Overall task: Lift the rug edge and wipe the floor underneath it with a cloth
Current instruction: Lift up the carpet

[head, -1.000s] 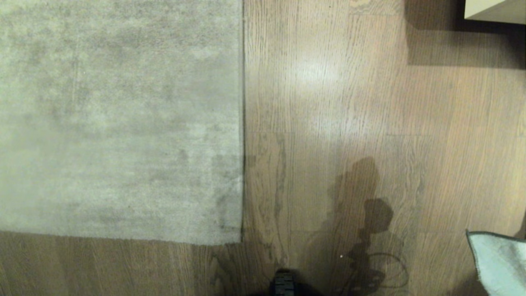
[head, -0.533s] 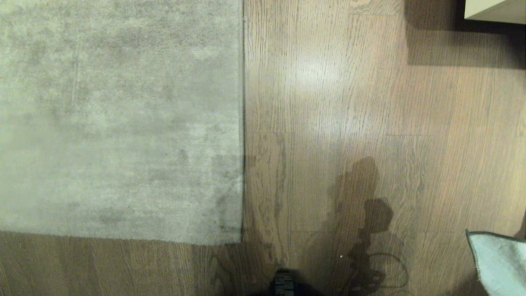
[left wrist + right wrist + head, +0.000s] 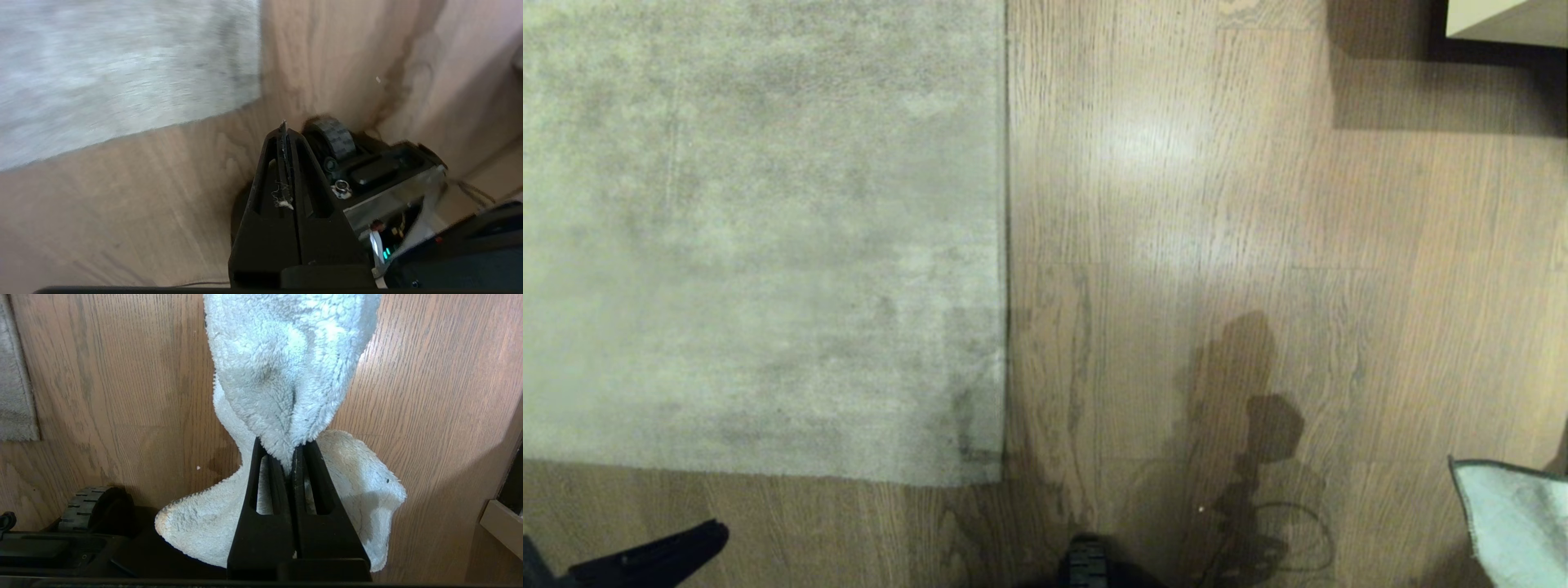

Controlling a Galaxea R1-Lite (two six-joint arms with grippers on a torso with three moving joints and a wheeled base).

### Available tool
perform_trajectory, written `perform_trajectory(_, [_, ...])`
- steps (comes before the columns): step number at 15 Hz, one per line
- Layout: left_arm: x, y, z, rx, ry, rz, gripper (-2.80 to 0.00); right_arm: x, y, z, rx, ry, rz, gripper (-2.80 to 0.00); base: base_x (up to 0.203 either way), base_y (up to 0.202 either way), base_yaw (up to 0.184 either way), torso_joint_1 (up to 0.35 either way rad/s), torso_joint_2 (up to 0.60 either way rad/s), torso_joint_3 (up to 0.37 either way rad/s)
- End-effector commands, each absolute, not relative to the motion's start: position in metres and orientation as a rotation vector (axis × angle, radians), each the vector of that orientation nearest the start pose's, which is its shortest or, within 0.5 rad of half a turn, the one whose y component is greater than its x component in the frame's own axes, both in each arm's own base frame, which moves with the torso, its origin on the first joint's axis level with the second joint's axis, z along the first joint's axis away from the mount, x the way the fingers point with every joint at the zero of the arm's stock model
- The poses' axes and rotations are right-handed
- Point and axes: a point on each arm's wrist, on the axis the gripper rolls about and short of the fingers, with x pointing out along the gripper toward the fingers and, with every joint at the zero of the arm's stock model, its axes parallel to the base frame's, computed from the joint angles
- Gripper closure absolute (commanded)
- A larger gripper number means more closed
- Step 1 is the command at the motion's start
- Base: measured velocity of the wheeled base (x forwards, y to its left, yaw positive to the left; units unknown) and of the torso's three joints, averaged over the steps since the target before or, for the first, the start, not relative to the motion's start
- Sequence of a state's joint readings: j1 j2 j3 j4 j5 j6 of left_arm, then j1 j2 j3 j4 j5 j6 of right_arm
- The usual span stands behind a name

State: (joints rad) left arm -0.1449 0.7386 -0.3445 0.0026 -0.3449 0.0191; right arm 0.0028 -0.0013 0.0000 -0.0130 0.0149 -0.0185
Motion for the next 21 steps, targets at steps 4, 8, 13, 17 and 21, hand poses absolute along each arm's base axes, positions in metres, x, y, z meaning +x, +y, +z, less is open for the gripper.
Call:
perform_trajectory(4, [0.127, -0.052, 0.147, 0.046, 0.578, -0.554, 0.0, -0.023, 0.0, 0.077, -0.019, -0.014, 0.018, 0.0, 0.0, 0.0, 0.0, 0.0, 0.0, 0.0])
perform_trajectory(8, [0.157, -0.087, 0.129, 0.082, 0.608, -0.506, 0.0, -0.023, 0.0, 0.077, -0.018, -0.014, 0.018, 0.0, 0.0, 0.0, 0.0, 0.0, 0.0, 0.0])
perform_trajectory(13, [0.18, -0.114, 0.116, 0.074, 0.589, -0.5, 0.0, -0.023, 0.0, 0.077, -0.018, -0.014, 0.018, 0.0, 0.0, 0.0, 0.0, 0.0, 0.0, 0.0])
perform_trajectory(17, [0.184, -0.127, 0.105, 0.097, 0.624, -0.473, -2.8, -0.023, 0.0, 0.077, -0.018, -0.014, 0.018, 0.0, 0.0, 0.0, 0.0, 0.0, 0.0, 0.0])
perform_trajectory(21, [0.197, -0.143, 0.1, 0.128, 0.631, -0.46, -2.8, -0.023, 0.0, 0.077, -0.018, -0.014, 0.018, 0.0, 0.0, 0.0, 0.0, 0.0, 0.0, 0.0])
